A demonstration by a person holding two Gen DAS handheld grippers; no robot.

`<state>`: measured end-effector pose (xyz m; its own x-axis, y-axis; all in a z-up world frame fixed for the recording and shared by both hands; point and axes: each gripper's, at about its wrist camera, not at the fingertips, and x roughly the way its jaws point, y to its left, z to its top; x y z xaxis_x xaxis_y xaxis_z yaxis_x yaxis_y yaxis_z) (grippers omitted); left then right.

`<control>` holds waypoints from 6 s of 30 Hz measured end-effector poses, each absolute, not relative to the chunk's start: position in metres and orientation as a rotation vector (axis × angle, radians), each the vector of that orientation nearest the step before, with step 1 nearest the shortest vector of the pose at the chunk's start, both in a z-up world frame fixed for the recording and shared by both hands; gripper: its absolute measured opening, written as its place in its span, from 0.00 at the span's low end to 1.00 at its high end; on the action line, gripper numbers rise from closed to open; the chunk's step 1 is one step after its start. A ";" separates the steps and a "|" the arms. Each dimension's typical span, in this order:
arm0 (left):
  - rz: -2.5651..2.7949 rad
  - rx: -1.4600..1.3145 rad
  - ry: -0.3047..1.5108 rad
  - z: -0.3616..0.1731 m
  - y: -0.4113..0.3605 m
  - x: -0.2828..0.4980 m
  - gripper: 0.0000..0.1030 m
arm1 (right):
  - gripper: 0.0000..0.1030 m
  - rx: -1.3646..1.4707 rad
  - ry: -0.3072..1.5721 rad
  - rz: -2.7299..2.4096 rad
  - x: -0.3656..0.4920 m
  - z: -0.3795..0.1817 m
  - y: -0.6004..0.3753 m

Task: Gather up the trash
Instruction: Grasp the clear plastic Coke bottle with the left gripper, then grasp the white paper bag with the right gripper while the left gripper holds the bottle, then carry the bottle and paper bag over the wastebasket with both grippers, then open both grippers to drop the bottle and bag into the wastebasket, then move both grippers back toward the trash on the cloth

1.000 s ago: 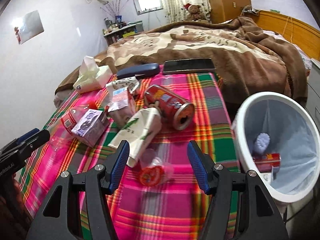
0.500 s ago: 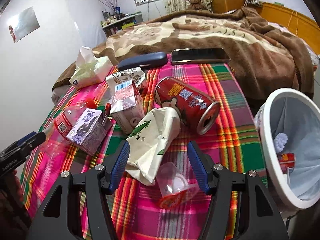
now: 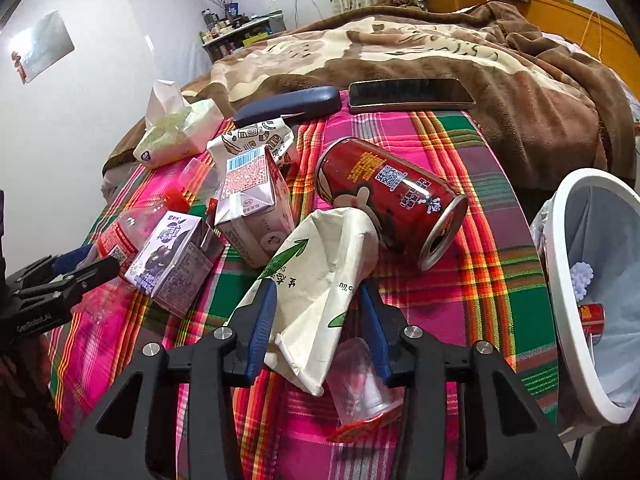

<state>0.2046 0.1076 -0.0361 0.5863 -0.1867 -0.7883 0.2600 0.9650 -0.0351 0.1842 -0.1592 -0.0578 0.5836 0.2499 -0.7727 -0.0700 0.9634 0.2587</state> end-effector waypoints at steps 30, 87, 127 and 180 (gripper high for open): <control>-0.254 -0.015 0.988 -0.055 0.106 0.227 0.63 | 0.13 0.202 0.931 0.205 0.189 -0.062 -0.157; -0.527 0.026 0.830 0.020 -0.103 0.138 0.63 | 0.08 0.325 0.746 0.019 0.130 -0.010 -0.319; -0.710 0.051 0.911 -0.017 -0.258 0.166 0.64 | 0.53 0.352 0.861 -0.180 0.129 -0.052 -0.406; -0.233 -0.120 0.843 -0.014 0.027 0.164 0.64 | 0.53 0.167 0.819 0.310 0.141 -0.039 -0.213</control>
